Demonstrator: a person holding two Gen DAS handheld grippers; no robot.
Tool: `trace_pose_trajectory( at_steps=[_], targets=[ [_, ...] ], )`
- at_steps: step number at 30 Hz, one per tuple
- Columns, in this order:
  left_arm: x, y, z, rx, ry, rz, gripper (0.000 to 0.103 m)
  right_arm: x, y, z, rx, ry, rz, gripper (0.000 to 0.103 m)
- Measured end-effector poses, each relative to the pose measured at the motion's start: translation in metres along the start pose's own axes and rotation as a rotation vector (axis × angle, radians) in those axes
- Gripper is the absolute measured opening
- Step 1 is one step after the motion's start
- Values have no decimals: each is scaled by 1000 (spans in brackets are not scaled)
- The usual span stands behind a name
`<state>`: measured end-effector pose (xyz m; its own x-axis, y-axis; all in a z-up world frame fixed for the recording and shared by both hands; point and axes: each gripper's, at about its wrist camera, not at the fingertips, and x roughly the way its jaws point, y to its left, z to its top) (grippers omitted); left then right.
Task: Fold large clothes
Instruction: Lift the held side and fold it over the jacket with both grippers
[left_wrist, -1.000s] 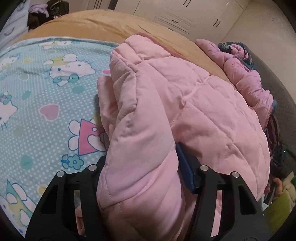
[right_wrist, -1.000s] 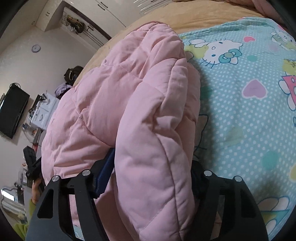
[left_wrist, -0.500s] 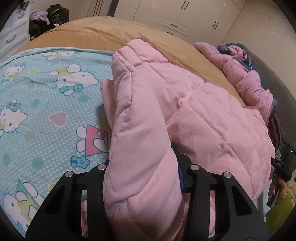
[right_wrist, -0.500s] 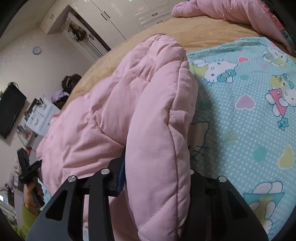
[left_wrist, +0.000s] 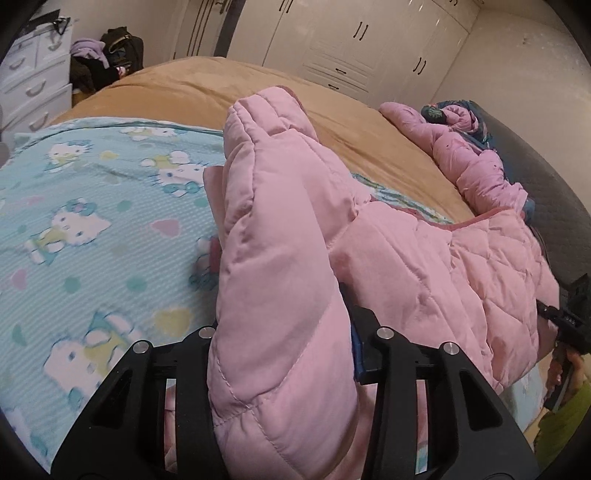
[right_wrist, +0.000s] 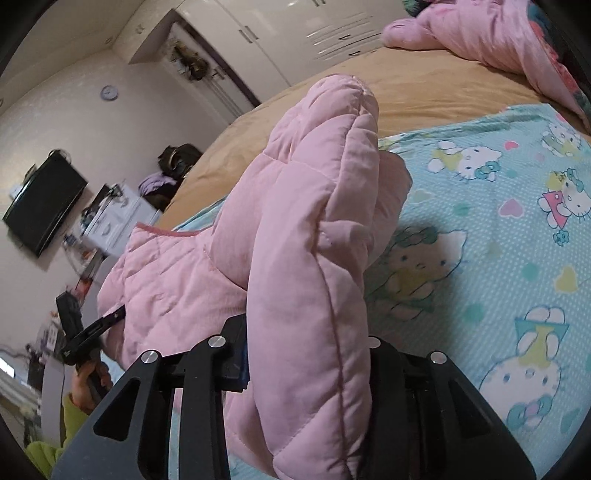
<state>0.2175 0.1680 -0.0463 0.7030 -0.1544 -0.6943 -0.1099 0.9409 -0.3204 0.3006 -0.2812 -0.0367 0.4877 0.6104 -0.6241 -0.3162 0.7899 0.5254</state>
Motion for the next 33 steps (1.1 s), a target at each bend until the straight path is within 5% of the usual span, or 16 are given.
trace_pose_trajectory(
  at_steps=[16, 28, 33],
  targets=[
    [-48, 4, -47, 34, 43, 39, 33, -29, -5, -53, 88, 18, 59, 32],
    [-27, 18, -56, 12, 83, 80, 34, -9, -36, -64, 147, 51, -37, 34],
    [-18, 22, -55, 1, 96, 94, 36, 5, -43, -66, 179, 78, -108, 43]
  ],
)
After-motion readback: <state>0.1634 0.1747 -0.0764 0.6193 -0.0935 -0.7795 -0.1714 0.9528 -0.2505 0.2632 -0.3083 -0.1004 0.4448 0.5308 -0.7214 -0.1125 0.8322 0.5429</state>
